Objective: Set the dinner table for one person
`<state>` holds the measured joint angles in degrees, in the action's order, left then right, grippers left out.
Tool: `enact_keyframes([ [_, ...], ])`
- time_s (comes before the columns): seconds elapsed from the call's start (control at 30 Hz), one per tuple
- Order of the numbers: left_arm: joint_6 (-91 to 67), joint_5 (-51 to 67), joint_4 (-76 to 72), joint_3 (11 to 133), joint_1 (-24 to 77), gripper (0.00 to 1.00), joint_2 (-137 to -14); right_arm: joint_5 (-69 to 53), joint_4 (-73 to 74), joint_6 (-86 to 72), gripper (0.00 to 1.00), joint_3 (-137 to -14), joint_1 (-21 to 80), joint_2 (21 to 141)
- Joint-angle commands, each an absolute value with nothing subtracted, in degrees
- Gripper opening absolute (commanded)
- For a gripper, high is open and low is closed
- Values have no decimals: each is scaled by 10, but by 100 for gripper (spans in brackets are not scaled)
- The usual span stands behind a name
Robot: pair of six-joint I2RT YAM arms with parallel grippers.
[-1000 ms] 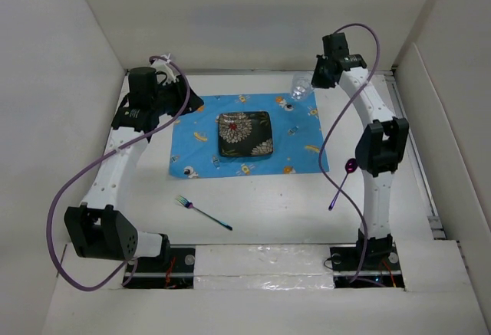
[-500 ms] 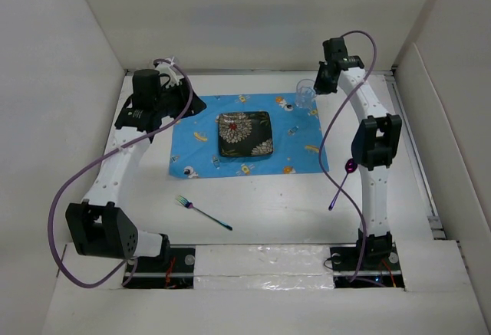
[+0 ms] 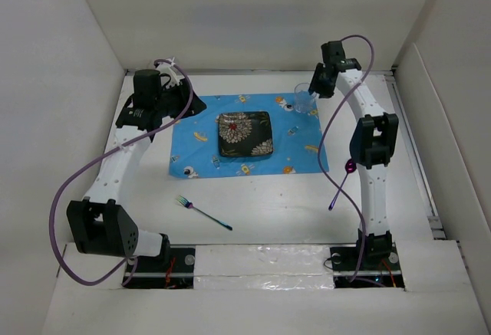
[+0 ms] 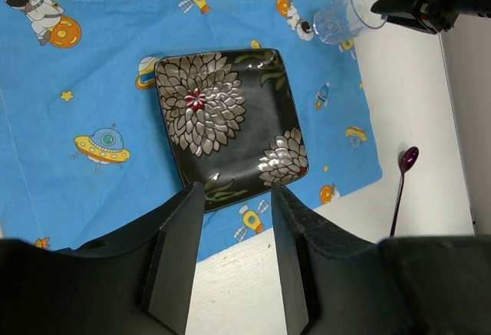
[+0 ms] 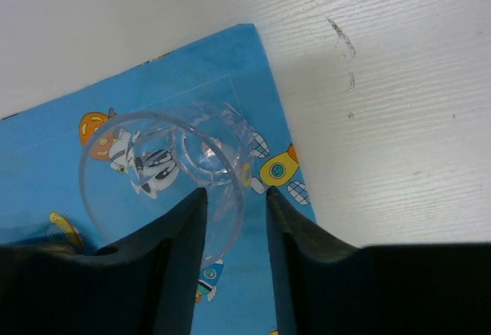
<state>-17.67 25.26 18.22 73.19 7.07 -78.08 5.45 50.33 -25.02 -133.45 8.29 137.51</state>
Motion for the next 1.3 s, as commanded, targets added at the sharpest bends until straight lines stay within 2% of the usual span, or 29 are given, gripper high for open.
enact_keyframes([
  [0.0, -179, 263, 163, 743, 72, 38, -779, 28, 459, -269, 46, -1360, 68, 1305],
  [0.07, -185, 274, 164, 746, 72, 38, -779, 9, 439, -273, 52, -1345, 48, 1279],
  [0.1, -192, 288, 161, 746, 79, 37, -779, 5, 422, -280, 54, -1281, 40, 1214],
  [0.17, -193, 281, 162, 748, 94, 37, -778, 4, 398, -280, 54, -1247, 29, 1189],
  [0.2, -191, 271, 166, 750, 104, 34, -779, 5, 384, -282, 43, -1205, 29, 1126],
  [0.23, -186, 263, 170, 752, 118, 14, -780, 4, 368, -287, 29, -1107, 23, 1090],
  [0.3, -161, 225, 198, 771, 169, 1, -791, -12, 312, -311, 0, -990, 17, 1016],
  [0.33, -143, 159, 217, 790, 212, 0, -796, -16, 268, -327, 0, -815, 11, 897],
  [0.37, -137, 158, 221, 790, 213, 0, -796, -16, 267, -327, 0, -813, 11, 896],
  [0.43, -131, 120, 227, 792, 269, 0, -795, -12, 258, -334, 0, -672, 11, 790],
  [0.57, -142, 118, 211, 766, 295, 0, -774, -5, 317, -364, 0, -529, 0, 666],
  [0.6, -150, 123, 206, 757, 295, 6, -769, -4, 329, -379, 7, -512, 0, 651],
  [0.67, -152, 138, 199, 737, 295, 11, -757, -7, 358, -391, 18, -481, -5, 623],
  [0.7, -152, 141, 197, 731, 295, 15, -752, -5, 372, -399, 27, -464, -5, 619],
  [0.8, -149, 146, 191, 708, 295, 18, -736, 16, 393, -401, 40, -440, -5, 621],
  [0.87, -152, 158, 182, 688, 295, 19, -723, 41, 406, -396, 43, -439, -5, 632],
  [0.97, -158, 171, 168, 664, 295, 20, -705, 27, 379, -357, 45, -436, -17, 669],
  [1.13, -164, 177, 162, 636, 295, 21, -682, 52, 381, -312, 44, -484, -17, 775],
  [1.27, -167, 171, 160, 625, 295, 21, -660, 63, 374, -297, 43, -489, -11, 816],
])
